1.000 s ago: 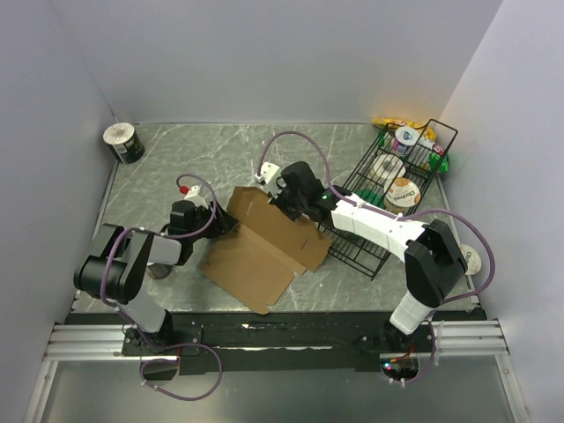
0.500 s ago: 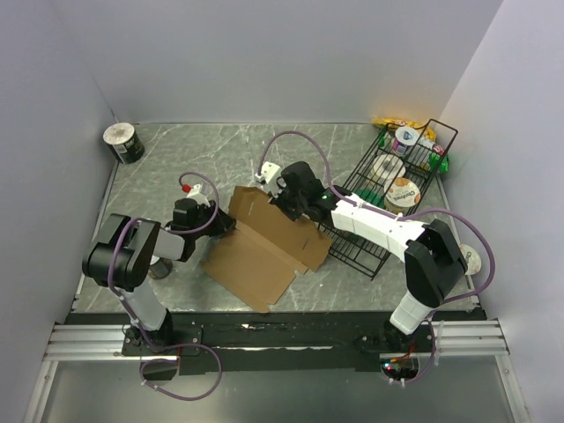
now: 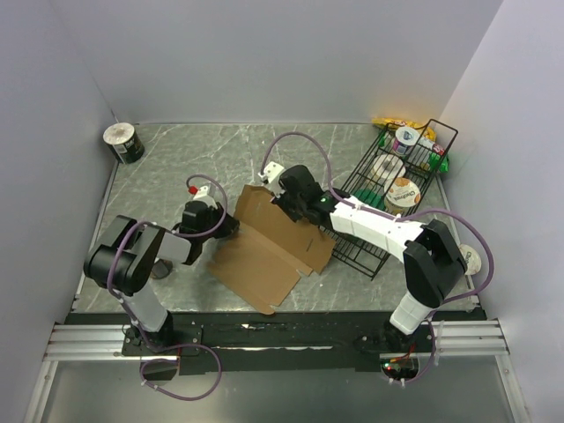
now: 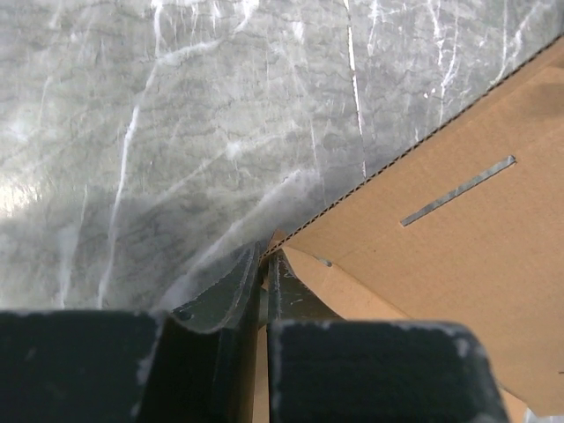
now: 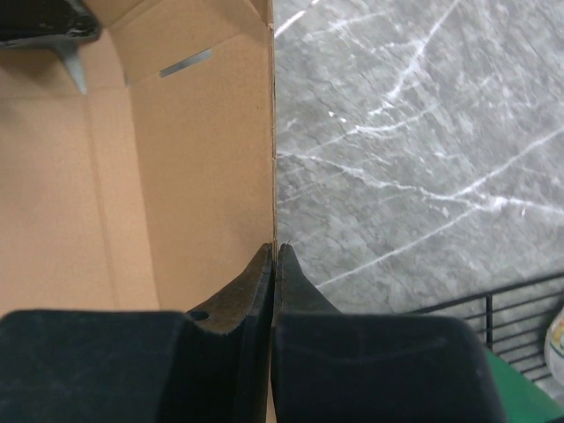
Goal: Fold the paper box
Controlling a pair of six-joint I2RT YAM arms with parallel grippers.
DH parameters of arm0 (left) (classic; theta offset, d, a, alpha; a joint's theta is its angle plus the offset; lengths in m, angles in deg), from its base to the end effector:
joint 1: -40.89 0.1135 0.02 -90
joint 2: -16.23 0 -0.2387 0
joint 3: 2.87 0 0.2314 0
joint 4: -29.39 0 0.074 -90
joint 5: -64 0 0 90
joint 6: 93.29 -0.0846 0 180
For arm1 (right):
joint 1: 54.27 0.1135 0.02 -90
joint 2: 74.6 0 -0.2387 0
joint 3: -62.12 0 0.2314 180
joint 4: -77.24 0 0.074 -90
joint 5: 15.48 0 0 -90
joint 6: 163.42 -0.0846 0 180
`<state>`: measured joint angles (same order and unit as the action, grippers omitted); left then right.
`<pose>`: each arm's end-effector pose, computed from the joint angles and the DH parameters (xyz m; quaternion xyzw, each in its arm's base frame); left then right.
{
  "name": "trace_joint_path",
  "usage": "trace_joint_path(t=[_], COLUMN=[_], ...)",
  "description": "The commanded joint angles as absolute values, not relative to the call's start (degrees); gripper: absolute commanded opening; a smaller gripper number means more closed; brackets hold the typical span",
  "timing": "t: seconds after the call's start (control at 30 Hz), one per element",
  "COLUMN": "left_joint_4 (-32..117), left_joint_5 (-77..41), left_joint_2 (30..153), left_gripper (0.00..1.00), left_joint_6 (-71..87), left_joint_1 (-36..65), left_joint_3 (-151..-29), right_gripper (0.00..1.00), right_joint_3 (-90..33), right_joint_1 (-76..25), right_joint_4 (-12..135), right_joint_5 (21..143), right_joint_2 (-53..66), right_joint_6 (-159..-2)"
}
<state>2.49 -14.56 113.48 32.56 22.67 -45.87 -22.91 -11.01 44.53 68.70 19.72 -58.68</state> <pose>0.3032 -0.1175 0.0904 -0.0791 0.8479 -0.3110 0.4221 0.2854 0.2568 0.2083 -0.4243 0.8080 0.0551 0.4051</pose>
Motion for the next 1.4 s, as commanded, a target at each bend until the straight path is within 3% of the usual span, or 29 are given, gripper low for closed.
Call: trace_joint_path(t=[0.0, 0.27, 0.8, 1.37], left_joint_4=[2.4, 4.9, 1.7, -6.2], left_joint_5=[-14.9, -22.0, -30.1, -29.3], left_joint_2=[110.2, 108.7, 104.9, 105.4], left_gripper=[0.06, 0.01, 0.01, 0.01], left_joint_6=[35.6, 38.9, 49.1, 51.0], left_joint_1=[18.5, 16.1, 15.2, 10.6], left_joint_3=[-45.7, -45.9, -42.5, -38.5], right_gripper=[0.00, 0.00, 0.00, 0.00], right_joint_3=[-21.9, -19.4, -20.1, -22.7], right_joint_1=[-8.3, -5.1, 4.5, 6.5], right_joint_4=[53.9, 55.9, 48.7, 41.5], right_joint_5=[65.4, 61.4, 49.6, 45.1], right_joint_2=[19.0, 17.4, 14.9, 15.4], right_joint_6=[-62.3, -66.4, -79.1, -90.7])
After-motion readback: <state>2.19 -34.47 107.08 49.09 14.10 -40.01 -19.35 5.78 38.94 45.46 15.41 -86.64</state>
